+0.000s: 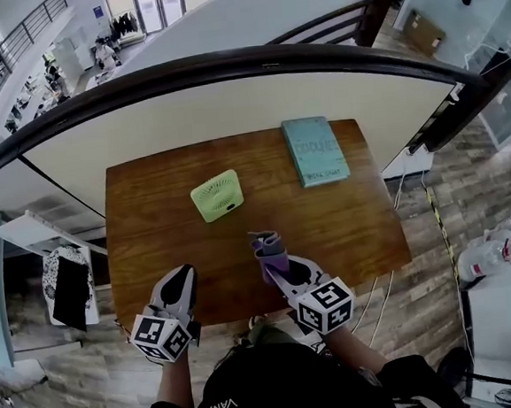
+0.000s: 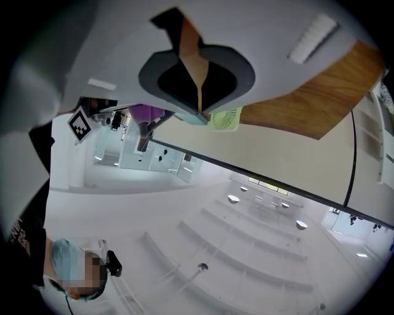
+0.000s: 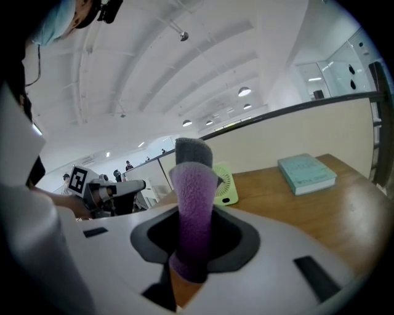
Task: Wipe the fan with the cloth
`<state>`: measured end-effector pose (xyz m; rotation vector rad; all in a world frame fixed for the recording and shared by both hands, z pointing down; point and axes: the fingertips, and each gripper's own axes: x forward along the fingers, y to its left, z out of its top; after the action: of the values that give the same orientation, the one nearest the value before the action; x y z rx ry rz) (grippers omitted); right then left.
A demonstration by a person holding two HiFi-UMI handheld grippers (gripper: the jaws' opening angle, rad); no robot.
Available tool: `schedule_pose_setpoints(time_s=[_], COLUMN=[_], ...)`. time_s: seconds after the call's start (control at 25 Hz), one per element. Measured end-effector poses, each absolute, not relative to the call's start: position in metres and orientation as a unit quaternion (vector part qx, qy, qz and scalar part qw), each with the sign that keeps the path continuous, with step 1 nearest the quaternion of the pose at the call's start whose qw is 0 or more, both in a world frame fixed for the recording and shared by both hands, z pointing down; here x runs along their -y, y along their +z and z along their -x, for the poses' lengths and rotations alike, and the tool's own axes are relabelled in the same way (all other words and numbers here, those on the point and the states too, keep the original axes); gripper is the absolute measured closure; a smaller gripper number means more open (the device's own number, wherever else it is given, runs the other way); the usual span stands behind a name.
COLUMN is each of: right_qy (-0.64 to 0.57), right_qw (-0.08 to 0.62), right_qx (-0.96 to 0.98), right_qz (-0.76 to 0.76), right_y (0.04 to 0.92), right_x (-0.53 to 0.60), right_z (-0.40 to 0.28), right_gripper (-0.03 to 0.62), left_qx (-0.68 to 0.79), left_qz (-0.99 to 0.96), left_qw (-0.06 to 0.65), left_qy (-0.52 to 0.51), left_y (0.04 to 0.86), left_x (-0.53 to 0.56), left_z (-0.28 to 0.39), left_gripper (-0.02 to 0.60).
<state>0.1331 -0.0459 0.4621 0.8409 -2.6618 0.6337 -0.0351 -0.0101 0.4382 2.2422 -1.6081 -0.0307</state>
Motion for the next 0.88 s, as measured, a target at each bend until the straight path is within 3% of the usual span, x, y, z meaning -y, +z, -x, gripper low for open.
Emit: schedule_pose_setpoints(time_s=[0.88], right_qy=[0.163], right_qw=[0.147], right_qx=[0.934], right_qz=[-0.281], right_y=[0.436], right_x=[-0.079], right_z=[-0.151], right_gripper=[0.491], left_qx=[0.568], left_qz=[-0.806], left_qw=[0.164], left_qy=[-0.016], left_y=[0.418], left_x=[-0.127], left_z=[-0.009], left_gripper=[0.571])
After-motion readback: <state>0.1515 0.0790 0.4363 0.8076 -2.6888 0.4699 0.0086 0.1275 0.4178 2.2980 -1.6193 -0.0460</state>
